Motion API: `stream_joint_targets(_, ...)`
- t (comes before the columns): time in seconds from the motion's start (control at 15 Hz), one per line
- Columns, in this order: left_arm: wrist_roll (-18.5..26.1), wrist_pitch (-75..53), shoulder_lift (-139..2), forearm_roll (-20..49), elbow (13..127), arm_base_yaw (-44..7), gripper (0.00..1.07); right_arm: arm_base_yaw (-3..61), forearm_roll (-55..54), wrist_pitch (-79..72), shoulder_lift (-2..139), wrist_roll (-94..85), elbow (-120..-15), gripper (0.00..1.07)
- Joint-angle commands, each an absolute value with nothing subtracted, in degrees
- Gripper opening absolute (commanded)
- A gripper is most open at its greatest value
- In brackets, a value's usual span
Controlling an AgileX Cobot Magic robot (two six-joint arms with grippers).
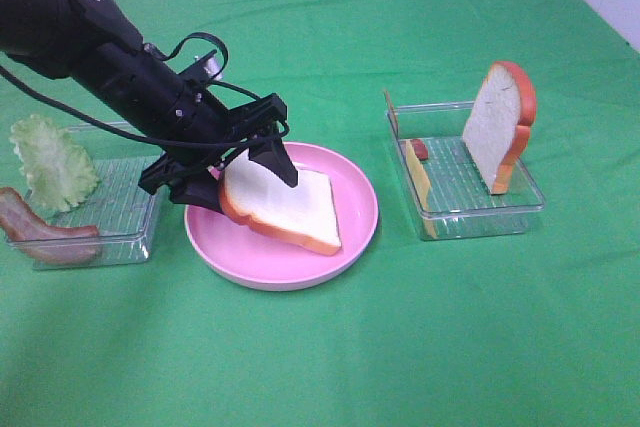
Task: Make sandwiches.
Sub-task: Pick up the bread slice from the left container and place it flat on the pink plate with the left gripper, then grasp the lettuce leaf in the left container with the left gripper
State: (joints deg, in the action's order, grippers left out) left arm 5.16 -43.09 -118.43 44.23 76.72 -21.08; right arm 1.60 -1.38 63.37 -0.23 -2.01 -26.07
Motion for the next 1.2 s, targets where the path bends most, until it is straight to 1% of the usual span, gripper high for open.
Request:
stream_joint_targets(0.07,-1.0,-47.6,-115.4,34.1,78.7,-21.4,0.73,1.5,-1.4,63.1,-1.7,-2.6,-26.0,0.99)
stream_joint_targets(0.13,-3.3,-49.5,-114.4,30.3,79.6,-21.4,0.73,1.5,-1.4,63.1,-1.7,-2.6,-26.0,0.99)
stream_joint_targets(0.2,-4.2,-50.3,-113.8,28.6,79.9,-21.4,0.73,1.5,-1.4,63.1,-1.7,-2.6,-26.0,0.99)
stream_joint_targets(0.33,-7.4,-55.0,-111.3,21.6,81.6,-21.4,0.74,1.5,-1.4,63.1,-1.7,-2.6,-26.0,0.99)
stream_joint_targets(0.47,-9.2,-60.2,-109.3,16.3,83.4,-21.4,0.81,1.5,-1.4,63.1,-1.7,-2.6,-26.0,0.99)
stream_joint_targets(0.53,-11.3,-65.0,-106.5,10.1,83.6,-21.2,0.85,1.5,-1.4,63.1,-1.7,-2.6,-26.0,0.99)
stream_joint_targets(0.6,-12.6,-66.3,-104.9,6.8,83.6,-20.2,0.85,1.5,-1.4,63.1,-1.7,-2.6,-26.0,0.99)
stream_joint_targets(0.67,-12.8,-66.7,-104.4,5.8,83.6,-19.8,0.85,1.5,-1.4,63.1,-1.7,-2.6,-26.0,0.99)
stream_joint_targets(0.8,-12.9,-69.0,-102.3,2.8,84.3,-16.3,0.85,1.5,-1.4,63.1,-1.7,-2.6,-26.0,0.99)
stream_joint_targets(0.87,-12.1,-71.6,-102.2,1.5,85.8,-14.0,0.85,1.5,-1.4,63.1,-1.7,-2.6,-26.0,0.99)
stream_joint_targets(1.0,-9.0,-74.3,-103.2,0.0,89.5,-9.9,0.85,1.5,-1.4,63.1,-1.7,-2.6,-26.0,0.99)
stream_joint_targets(1.07,-8.1,-74.5,-103.7,0.0,90.6,-8.6,0.85,1.5,-1.4,63.1,-1.7,-2.6,-26.0,0.99)
stream_joint_targets(1.13,-6.6,-75.6,-106.9,0.3,94.3,-4.6,0.85,1.5,-1.4,63.1,-1.7,-2.6,-26.0,0.99)
stream_joint_targets(1.2,-6.1,-75.6,-108.3,0.3,95.3,-3.6,0.85,1.5,-1.4,63.1,-1.7,-2.6,-26.0,0.99)
